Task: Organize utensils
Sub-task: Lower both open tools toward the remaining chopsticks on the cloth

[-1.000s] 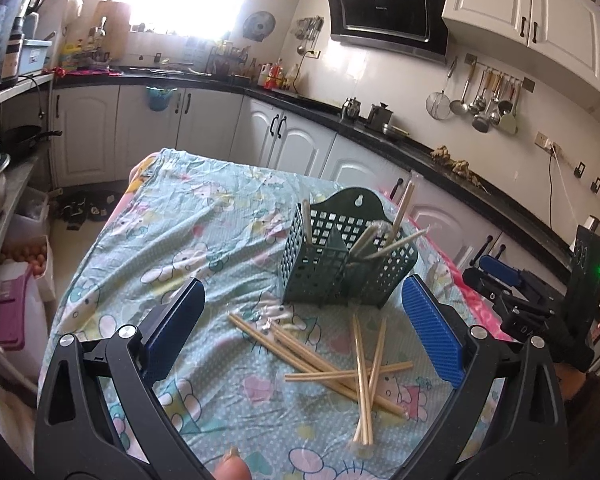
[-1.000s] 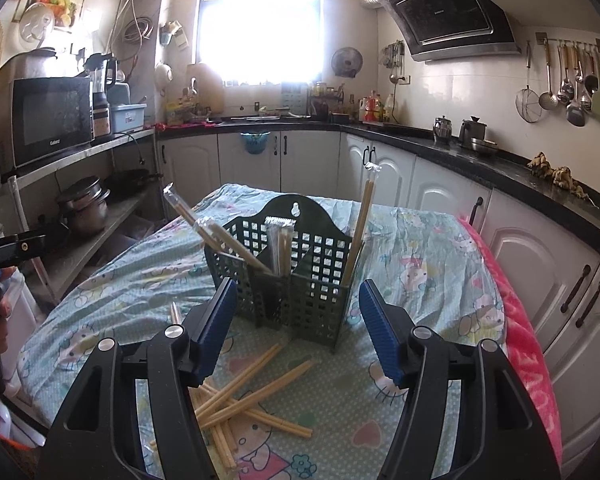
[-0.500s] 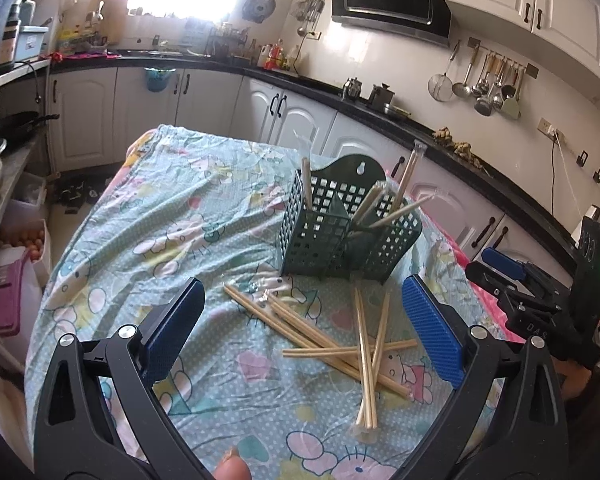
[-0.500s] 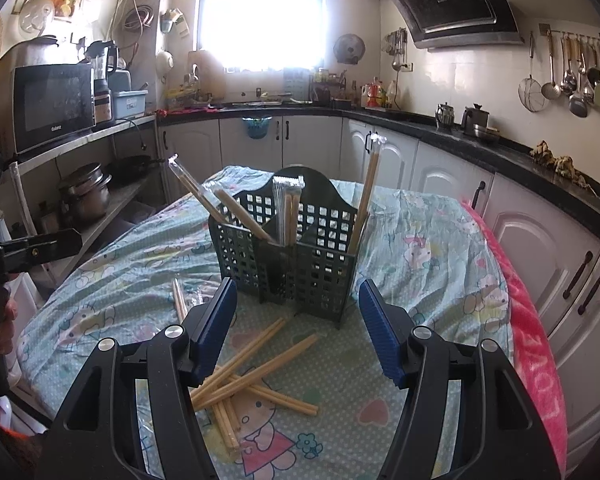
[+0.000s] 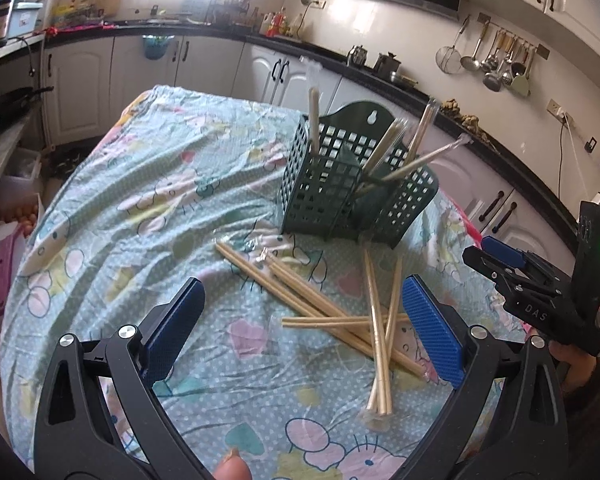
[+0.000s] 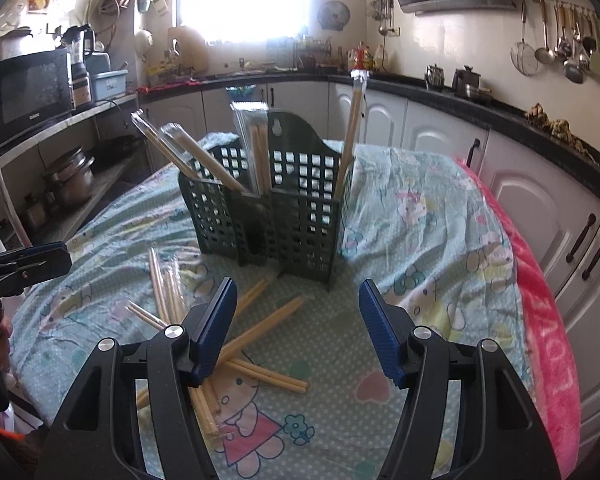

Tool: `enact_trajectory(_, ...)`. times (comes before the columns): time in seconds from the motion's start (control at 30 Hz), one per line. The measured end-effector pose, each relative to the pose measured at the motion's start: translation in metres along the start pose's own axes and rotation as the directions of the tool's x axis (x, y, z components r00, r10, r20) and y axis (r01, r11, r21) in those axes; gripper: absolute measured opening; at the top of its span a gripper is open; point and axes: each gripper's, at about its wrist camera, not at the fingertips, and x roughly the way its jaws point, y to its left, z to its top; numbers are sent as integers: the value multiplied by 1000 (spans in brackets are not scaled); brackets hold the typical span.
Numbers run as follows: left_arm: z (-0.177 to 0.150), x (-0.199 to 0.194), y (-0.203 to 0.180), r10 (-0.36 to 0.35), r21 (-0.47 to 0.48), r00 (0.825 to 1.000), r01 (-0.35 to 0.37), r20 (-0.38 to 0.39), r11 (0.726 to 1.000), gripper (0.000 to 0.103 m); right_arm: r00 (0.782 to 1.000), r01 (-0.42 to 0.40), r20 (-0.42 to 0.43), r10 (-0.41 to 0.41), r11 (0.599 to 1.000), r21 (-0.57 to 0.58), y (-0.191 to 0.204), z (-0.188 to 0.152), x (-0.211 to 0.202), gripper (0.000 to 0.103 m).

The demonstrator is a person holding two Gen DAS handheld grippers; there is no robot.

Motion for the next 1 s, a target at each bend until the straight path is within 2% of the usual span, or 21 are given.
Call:
enact_trajectory(0.3, -14, 24, 8, -9, -21, 998, 8, -62, 1000, 91, 994, -25, -106, 32, 998, 64, -10, -9, 35, 61)
enact_trajectory(0.5, -21, 38, 13, -46, -43, 993, 42, -105, 998, 91, 984, -59, -162, 74, 994, 96, -11, -8, 61, 57)
enact_trajectory(0.77, -28, 52, 19, -113, -104, 983, 98, -145, 990, 73, 969, -79, -222, 106, 989, 128, -7, -5, 96, 49)
enact_trajectory(1.0, -33, 69, 28, -169, -187, 971, 136, -170, 973, 67, 952, -102, -256, 165, 965, 241, -20, -5, 112, 41)
